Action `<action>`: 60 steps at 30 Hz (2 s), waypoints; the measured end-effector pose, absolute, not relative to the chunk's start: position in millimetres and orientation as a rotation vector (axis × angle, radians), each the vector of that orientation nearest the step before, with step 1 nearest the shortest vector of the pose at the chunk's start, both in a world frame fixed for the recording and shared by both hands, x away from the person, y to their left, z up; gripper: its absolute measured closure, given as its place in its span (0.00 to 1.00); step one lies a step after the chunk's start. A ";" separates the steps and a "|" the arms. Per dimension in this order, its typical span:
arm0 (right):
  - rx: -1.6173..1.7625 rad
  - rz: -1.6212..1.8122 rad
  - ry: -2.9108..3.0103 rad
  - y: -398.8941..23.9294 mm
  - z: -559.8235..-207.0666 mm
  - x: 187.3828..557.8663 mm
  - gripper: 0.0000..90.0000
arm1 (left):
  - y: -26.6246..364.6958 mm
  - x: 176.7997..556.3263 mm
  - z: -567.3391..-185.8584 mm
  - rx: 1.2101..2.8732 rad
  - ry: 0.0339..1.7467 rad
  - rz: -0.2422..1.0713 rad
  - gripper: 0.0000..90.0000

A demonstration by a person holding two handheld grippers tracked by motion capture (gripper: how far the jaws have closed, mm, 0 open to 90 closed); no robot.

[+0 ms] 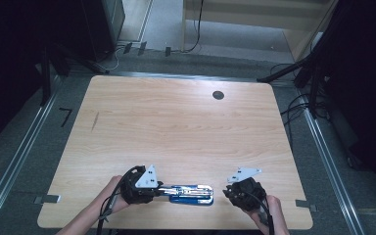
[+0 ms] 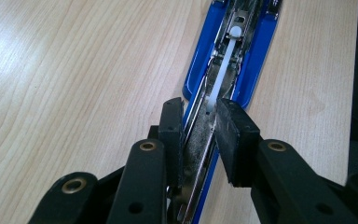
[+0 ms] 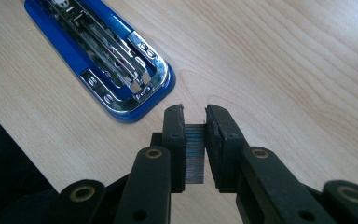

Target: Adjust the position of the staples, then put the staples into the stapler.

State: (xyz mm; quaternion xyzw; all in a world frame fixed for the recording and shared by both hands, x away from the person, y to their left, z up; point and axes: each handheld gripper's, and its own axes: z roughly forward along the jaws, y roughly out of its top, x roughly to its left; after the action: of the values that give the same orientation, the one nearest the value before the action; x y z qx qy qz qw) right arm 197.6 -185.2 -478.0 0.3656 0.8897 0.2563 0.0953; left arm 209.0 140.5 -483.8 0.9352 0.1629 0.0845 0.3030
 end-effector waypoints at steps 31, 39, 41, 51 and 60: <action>1.002 0.809 2.634 -179.8 -471.0 207.5 0.89 | 139.0 209.6 -483.4 2.487 0.420 0.221 0.80; 0.972 0.845 2.629 -181.1 -465.4 211.6 0.89 | 137.1 210.3 -483.6 2.485 0.418 0.218 0.80; 0.974 0.852 2.628 -180.3 -464.0 213.3 0.89 | 137.5 210.6 -483.6 2.486 0.415 0.221 0.80; 0.916 0.879 2.638 -171.4 -462.9 221.8 0.89 | 137.5 211.5 -483.8 2.482 0.415 0.212 0.79; 0.842 0.917 2.665 -154.5 -459.9 228.2 0.89 | 137.3 212.0 -483.8 2.484 0.412 0.212 0.78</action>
State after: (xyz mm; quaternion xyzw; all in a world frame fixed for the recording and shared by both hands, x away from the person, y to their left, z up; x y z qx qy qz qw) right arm 228.2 -154.5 -459.9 0.2849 0.9015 0.3100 0.0998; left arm 212.0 137.3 -483.8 0.9369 0.1553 0.0798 0.3028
